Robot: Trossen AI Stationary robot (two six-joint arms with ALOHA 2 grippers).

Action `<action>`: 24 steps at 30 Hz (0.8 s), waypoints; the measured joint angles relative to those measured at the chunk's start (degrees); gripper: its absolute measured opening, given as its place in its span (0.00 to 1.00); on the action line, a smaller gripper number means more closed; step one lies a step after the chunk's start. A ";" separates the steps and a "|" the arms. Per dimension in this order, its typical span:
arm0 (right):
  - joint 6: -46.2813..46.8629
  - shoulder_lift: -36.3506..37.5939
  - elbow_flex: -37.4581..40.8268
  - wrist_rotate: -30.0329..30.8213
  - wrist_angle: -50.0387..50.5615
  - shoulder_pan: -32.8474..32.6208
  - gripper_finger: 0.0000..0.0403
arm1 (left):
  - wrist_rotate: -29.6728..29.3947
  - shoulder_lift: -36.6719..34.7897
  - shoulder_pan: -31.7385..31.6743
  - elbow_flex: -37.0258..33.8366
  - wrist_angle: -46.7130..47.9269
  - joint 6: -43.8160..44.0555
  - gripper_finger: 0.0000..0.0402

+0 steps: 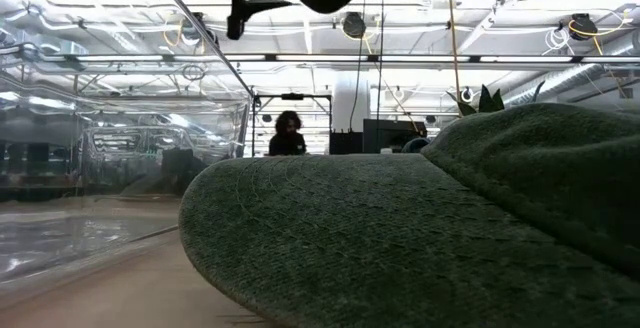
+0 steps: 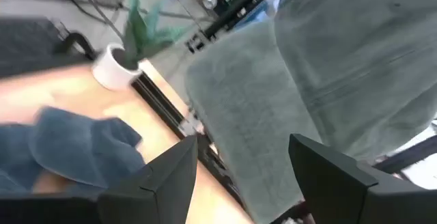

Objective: Pick & Place hat
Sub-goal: Put the top green cap into the top transparent bin

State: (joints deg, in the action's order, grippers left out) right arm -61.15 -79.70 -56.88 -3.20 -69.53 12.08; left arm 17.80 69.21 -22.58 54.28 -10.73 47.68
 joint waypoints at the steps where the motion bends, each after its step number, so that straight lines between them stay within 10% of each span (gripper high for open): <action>1: -0.01 0.00 -0.37 -0.12 0.08 -0.01 0.00 | 0.61 0.70 0.15 -0.04 -0.46 0.68 0.60; 24: -7.50 0.02 -2.56 0.13 2.11 1.88 0.00 | 4.83 6.93 4.38 -0.09 -11.98 6.63 0.60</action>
State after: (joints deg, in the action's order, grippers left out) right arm -68.65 -79.68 -59.44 -3.07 -67.42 13.95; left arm 22.63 76.14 -18.20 54.19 -22.71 54.31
